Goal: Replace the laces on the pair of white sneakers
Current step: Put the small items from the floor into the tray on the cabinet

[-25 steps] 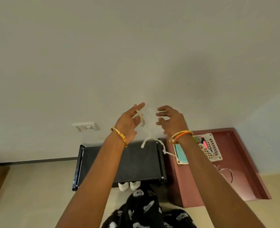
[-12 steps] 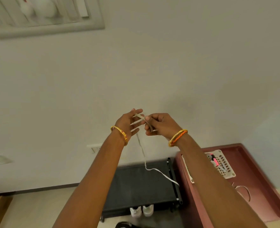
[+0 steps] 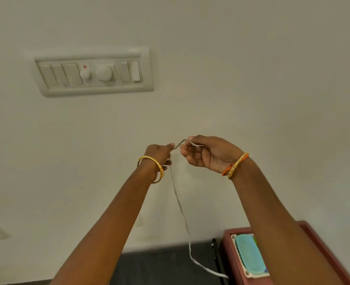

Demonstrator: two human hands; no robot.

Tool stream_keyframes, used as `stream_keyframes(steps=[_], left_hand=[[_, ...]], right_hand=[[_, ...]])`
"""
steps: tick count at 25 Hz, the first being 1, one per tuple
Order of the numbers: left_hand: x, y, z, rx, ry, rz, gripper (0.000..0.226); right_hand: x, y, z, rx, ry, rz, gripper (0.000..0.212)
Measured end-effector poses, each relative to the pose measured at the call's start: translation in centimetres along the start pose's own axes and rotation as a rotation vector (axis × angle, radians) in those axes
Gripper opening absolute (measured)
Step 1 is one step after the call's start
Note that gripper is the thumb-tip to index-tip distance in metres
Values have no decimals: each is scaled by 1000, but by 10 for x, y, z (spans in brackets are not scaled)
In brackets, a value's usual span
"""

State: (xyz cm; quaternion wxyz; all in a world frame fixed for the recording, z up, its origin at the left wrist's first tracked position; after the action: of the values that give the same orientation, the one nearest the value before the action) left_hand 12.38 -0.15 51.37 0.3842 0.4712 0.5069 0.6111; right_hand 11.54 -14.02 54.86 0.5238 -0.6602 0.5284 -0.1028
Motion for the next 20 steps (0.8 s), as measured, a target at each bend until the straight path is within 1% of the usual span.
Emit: stream_keyframes(steps=[1,2,3,4,6,7,9,11,13,14,18,20], left_hand=[[4,13,4,-87,31,30,26],[4,28,8,-188,26,33,32],[0,44,10,-283,-25,14,35],[-6,59,10,-363,-115,-30,35],[-23,81,5,-441,-327,-146,37],[-29,88,3,-459,-405,-178,36],[-34,94,3,-478,-481,-212,26],[-35,98,5,-472,-491,-265,21],[-34,103,6,-472,-475,-301,22],[-35,106,5,-473,-477,-308,23],[-40,120,-3,-495,-514,-256,23],[-41,128,-6,-518,-499,-195,26]], right_hand=[[0,-7,-2,14,9,23,21],[-1,-14,-5,36,20,46,20],[-1,-24,-8,63,27,68,18],[-3,-33,-11,91,25,82,17],[-8,-51,-15,149,19,53,14],[-11,-59,-16,172,14,35,13],[-18,-73,-18,200,-8,23,13],[-25,-87,-18,227,-31,6,13],[-31,-97,-20,262,-36,-5,13],[-32,-101,-20,285,-35,27,13],[-33,-116,-26,389,-43,283,14],[-27,-123,-29,462,4,310,16]])
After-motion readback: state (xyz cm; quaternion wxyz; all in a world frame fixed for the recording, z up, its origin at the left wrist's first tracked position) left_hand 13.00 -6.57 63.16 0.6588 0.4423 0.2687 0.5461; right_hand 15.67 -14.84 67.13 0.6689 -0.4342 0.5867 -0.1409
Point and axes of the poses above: each hand's wrist, its own z-axis towards the middle knuckle, its own x-axis out of the back of the hand, y = z × x, the point moved 8 cm from there along z, towards the middle knuckle, and after that the axes turned 15 degrees about -x, right-handed, at the moved point
